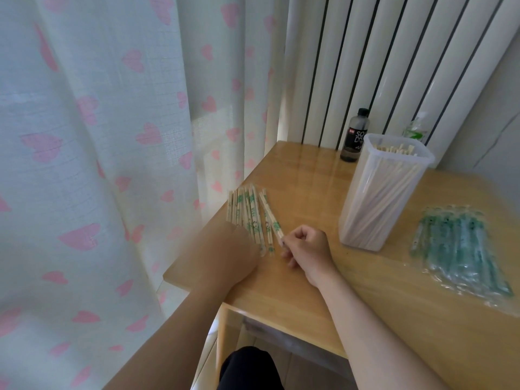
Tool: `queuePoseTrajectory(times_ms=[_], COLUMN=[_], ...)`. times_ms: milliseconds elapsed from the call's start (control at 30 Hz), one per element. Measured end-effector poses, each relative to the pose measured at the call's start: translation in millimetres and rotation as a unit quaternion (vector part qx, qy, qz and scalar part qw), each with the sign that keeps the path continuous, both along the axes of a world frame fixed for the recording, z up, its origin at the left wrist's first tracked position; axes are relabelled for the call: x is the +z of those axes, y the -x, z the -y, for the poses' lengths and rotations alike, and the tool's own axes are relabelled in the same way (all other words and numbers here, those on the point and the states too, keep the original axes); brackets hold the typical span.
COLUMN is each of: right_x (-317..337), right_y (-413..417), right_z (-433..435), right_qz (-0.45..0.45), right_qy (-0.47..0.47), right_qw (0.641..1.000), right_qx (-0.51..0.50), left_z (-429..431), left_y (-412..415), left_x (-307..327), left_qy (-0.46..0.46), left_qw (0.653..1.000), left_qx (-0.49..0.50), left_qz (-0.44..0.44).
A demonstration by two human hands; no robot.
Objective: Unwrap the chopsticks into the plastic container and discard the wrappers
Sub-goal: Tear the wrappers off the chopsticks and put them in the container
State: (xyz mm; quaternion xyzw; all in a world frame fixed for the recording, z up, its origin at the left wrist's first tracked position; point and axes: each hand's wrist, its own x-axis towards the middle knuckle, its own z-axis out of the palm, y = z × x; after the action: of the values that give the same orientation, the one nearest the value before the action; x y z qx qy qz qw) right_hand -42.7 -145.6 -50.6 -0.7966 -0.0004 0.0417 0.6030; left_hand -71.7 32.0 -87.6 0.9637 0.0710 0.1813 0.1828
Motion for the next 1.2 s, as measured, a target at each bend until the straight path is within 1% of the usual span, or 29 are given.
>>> queuePoseTrajectory(times_ms=[100, 167, 333, 433, 600, 667, 767, 867, 933, 1033, 1133, 1200], right_x=[1, 2, 6, 5, 4, 6, 14, 25, 32, 39, 47, 51], right_y=[1, 1, -2, -1, -1, 2, 11, 20, 24, 30, 36, 38], right_z=[1, 3, 3, 4, 13, 18, 25, 36, 47, 67, 90, 107], right_qz=[0.008, 0.006, -0.024, -0.026, -0.03, -0.049, -0.079, -0.091, -0.107, -0.14, -0.164, -0.156], right_qy=[-0.018, -0.006, -0.022, -0.065, -0.176, -0.232, -0.32, -0.37, -0.387, -0.401, -0.44, -0.492], right_qw=[0.999, 0.998, 0.995, 0.994, 0.983, 0.971, 0.944, 0.924, 0.914, 0.901, 0.876, 0.851], right_qx=[0.032, 0.063, 0.091, 0.089, 0.053, 0.035, 0.019, 0.033, 0.054, 0.087, 0.112, 0.098], left_z=[0, 1, -1, 0, 4, 6, 9, 13, 24, 46, 58, 67], left_y=[1, 1, -1, -1, 4, 6, 9, 11, 11, 3, -9, -15], left_x=[1, 0, -2, -2, 3, 5, 8, 14, 23, 43, 59, 64], left_qy=[0.003, 0.003, -0.003, -0.013, -0.021, -0.031, -0.063, -0.069, -0.058, -0.11, -0.171, -0.183], left_qw=[1.0, 1.0, 1.0, 1.0, 0.999, 0.999, 0.997, 0.996, 0.995, 0.978, 0.954, 0.942], left_qx=[0.002, 0.001, 0.003, 0.003, 0.016, 0.012, -0.004, -0.025, -0.032, -0.057, -0.132, -0.201], left_qz=[0.007, 0.008, 0.0, 0.0, 0.027, 0.039, 0.051, 0.043, 0.078, 0.168, 0.208, 0.197])
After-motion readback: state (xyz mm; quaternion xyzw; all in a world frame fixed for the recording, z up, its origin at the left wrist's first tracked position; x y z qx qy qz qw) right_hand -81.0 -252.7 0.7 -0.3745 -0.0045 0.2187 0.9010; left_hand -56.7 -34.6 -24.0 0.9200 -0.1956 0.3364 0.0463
